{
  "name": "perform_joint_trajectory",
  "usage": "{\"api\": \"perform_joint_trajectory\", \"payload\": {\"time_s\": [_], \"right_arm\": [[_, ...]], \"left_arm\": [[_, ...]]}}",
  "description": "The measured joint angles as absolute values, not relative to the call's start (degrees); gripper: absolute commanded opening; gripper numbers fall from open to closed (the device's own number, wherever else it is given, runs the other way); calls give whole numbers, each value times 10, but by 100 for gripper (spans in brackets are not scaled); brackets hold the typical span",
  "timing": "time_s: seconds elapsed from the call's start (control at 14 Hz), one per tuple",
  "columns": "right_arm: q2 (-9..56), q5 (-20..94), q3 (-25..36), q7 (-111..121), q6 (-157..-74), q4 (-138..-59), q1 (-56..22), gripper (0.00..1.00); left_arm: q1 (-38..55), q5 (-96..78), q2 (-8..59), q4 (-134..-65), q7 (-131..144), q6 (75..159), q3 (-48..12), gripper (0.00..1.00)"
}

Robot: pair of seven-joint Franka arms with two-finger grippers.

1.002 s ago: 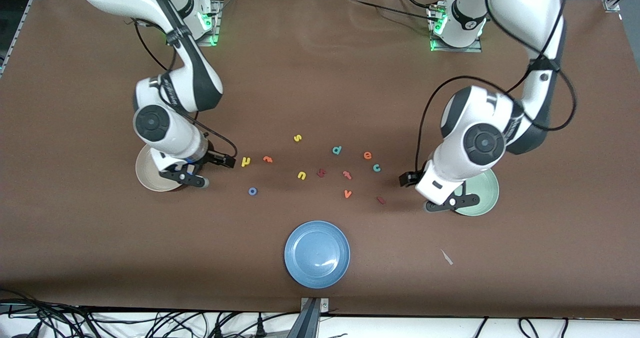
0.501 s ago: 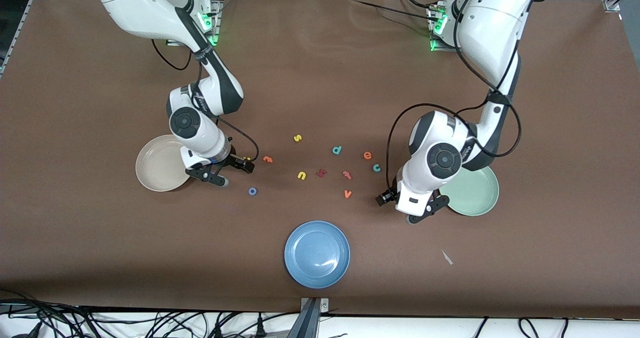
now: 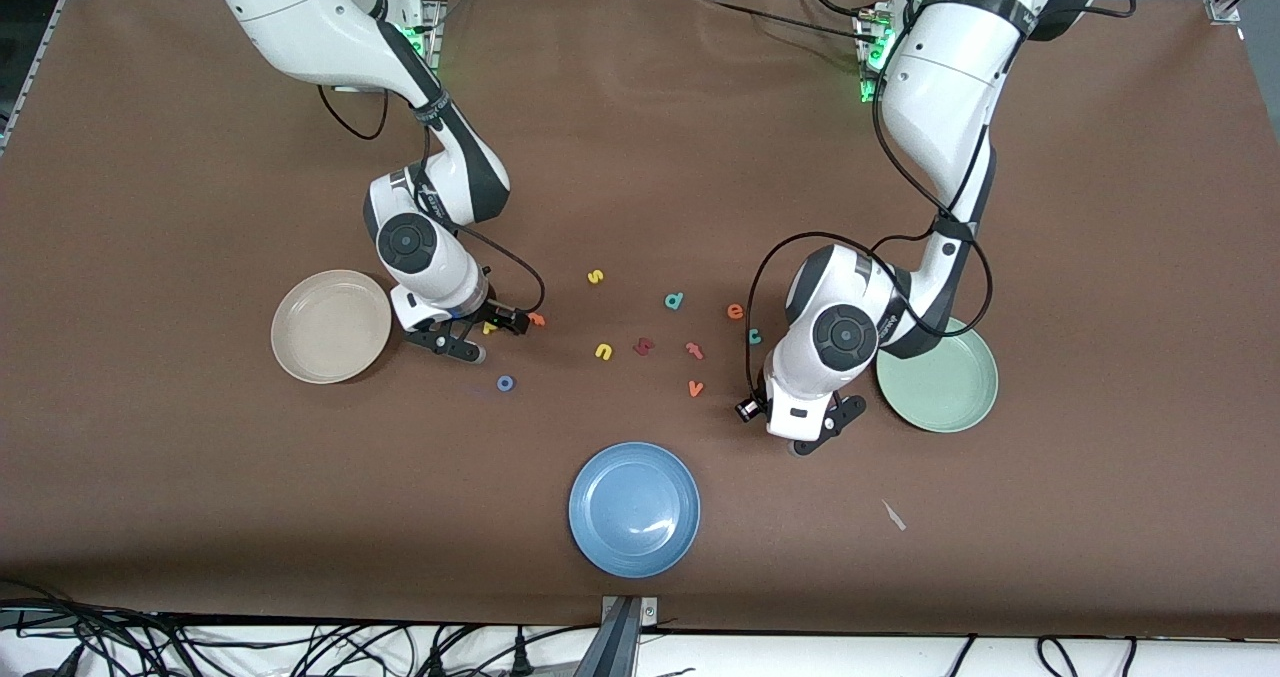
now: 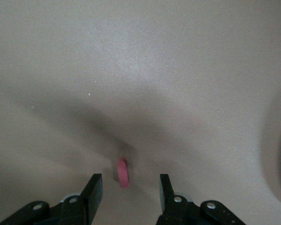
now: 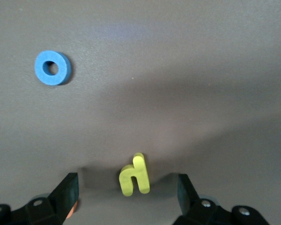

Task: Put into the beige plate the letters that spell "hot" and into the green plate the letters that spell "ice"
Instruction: 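Grasp the yellow n with the right gripper while the left gripper grasps pink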

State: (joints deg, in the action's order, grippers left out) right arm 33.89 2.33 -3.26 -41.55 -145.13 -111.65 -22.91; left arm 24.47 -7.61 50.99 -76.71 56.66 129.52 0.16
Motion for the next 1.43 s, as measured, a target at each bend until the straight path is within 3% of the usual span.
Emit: {"api": "perform_joint_trajectory", "payload": {"time_s": [0.07,0.29,0.36,0.5,0.79,0.86,1.0,1.29,1.43], "right_arm": [[341,23,-33,-415,-1452,-1117,-229,81],[341,23,-32,-414,-1452,-1116,-229,71],[340,23,-31,-414,-1452,-1116,-229,65],[339,23,-31,-411,-1451,-1116,-228,56],[337,23,-29,-406,-1451,-1116,-227,41],[337,23,-29,-406,-1451,-1116,-227,36],[335,23,-29,-406,-1451,-1116,-227,24],[334,23,-28,-406,-1451,-1116,-227,16],[334,23,-28,-406,-1451,-1115,-227,13]], "left_arm": [[245,-76,513,-766,567,1296,2,52],[249,-74,516,-766,566,1296,2,13],[250,-74,516,-765,566,1296,2,12],[251,-74,517,-765,566,1296,2,13],[251,-74,521,-763,566,1296,3,26],[251,-74,521,-763,566,1296,3,37],[251,-74,522,-763,566,1296,3,49],[251,-74,525,-763,566,1294,7,48],[250,-62,527,-763,566,1294,9,40]]}}
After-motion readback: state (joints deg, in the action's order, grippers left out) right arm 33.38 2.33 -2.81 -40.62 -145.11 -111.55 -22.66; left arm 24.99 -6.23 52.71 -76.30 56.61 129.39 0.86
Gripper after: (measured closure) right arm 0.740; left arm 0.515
